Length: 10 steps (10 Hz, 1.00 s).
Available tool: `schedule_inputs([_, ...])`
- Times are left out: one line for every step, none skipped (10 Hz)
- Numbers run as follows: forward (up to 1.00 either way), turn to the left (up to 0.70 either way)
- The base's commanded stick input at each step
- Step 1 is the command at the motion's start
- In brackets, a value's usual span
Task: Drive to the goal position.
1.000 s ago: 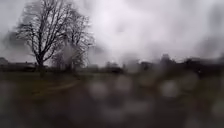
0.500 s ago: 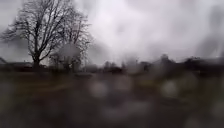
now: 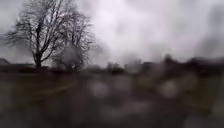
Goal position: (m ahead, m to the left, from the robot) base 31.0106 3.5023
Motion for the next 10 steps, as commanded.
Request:
schedule_inputs([1.0,0.39])
schedule_inputs([1.0,0.28])
schedule_inputs([1.0,0.12])
schedule_inputs([1.0,0.0])
schedule_inputs([1.0,0.0])
schedule_inputs([1.0,0.0])
schedule_inputs([1.0,0.0])
schedule_inputs([1.0,0.0])
schedule_inputs([1.0,0.0])
schedule_inputs([1.0,0.0])
